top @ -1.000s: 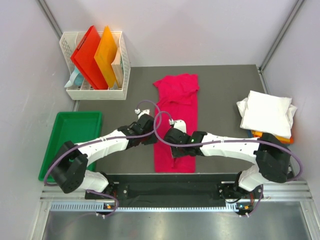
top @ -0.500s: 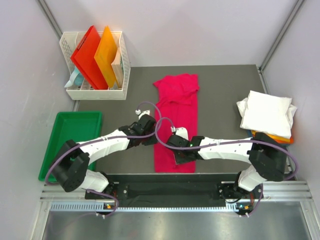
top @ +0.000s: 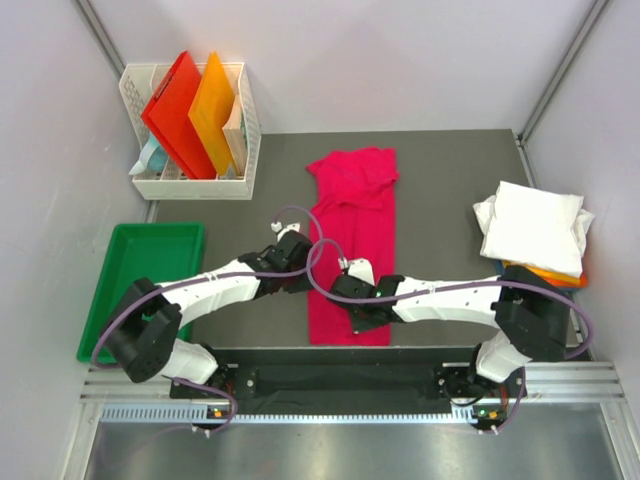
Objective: Fold and stack the t-shirts
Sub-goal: Rotate the tshirt 90 degrees
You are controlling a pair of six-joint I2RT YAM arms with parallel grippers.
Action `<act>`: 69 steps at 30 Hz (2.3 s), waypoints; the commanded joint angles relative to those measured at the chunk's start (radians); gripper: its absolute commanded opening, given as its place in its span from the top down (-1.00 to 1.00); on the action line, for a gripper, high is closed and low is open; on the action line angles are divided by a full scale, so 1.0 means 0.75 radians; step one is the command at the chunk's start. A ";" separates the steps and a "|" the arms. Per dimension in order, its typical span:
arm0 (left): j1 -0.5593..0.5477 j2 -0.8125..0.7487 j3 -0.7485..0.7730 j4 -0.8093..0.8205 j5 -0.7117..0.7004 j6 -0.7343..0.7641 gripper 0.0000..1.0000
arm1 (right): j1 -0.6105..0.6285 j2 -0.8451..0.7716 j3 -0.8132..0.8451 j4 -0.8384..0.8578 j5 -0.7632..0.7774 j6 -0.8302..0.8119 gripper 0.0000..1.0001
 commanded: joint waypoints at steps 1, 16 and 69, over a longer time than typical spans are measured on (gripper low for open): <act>-0.005 -0.003 -0.011 0.053 0.003 -0.013 0.45 | 0.056 -0.059 0.030 -0.079 0.030 0.025 1.00; -0.005 0.049 0.005 0.080 0.032 -0.034 0.46 | 0.078 -0.045 0.102 -0.061 0.069 -0.044 1.00; -0.265 0.010 0.020 0.094 0.232 0.060 0.14 | -0.110 -0.186 0.192 -0.101 0.228 -0.134 0.18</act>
